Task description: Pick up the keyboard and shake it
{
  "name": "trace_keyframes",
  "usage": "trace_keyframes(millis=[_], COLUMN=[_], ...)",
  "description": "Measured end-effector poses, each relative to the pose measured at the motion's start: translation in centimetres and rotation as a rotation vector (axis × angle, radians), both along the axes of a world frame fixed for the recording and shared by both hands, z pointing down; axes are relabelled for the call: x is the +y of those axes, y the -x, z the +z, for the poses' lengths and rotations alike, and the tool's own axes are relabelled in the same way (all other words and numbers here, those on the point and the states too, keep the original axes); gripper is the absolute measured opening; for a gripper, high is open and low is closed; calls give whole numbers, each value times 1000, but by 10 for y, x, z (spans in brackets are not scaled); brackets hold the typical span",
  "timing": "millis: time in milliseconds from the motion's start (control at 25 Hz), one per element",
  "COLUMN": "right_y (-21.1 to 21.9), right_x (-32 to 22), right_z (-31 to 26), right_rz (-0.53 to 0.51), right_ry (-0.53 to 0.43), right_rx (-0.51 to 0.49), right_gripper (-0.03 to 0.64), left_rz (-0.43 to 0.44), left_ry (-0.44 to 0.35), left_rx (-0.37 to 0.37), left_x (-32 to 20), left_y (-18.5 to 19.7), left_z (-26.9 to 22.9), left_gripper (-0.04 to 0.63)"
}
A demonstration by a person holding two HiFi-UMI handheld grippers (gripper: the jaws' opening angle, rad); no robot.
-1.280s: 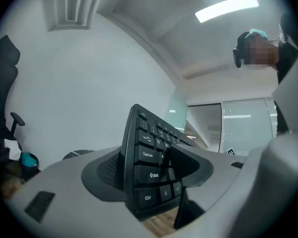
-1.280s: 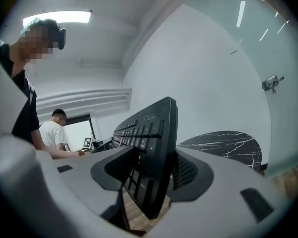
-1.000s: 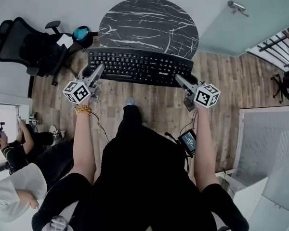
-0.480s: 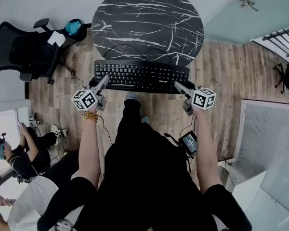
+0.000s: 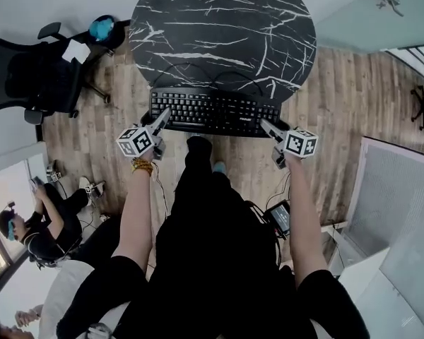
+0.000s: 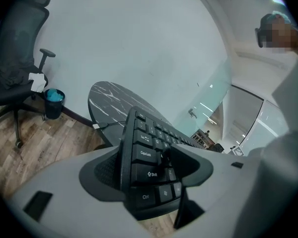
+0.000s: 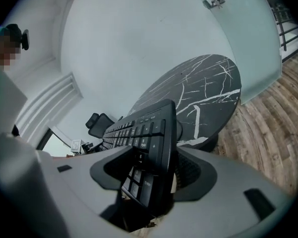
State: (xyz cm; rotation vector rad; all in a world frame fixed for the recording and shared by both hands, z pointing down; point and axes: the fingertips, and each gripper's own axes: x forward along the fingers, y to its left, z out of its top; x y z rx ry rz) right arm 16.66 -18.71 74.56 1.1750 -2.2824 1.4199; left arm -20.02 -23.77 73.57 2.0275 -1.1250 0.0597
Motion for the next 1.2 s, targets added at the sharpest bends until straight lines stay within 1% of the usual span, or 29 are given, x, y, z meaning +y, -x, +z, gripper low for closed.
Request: trace_keyframes(millis=[200,320,600,720,920,1040,1120,1200], right_y=[-6,-12,-20,-22,-25,-26,-25,-24], right_x=[-10,-13,-21,-25,-26,-28,-27,-26], right_z=[26,37,55,56,59,59,59,56], right_rz=[69,115,166,168,178,177,174,182], right_ry=[52,72,94,91,89,91,80,40], right_rx=[39,72,166,213,283,317,320,298], right_gripper=[244,249,255,256,261,262,263,267], left_rz=[-10,-20,-33,-45,-45,-50,-55,-62], left_ry=[64,86,157,190,221,225,219,217], left_rx=[-14,-21,-37,-37,-66,-79,-77,-49], left_x=[-10,-14,-18,-17,-14,-15,-14,-13], left_y=[-3,-4,-9,-8,-9,-8,-8,-9], left_z=[28,36,57,65,69,69,68,66], left_gripper=[286,287,287,288,290,293,293,293])
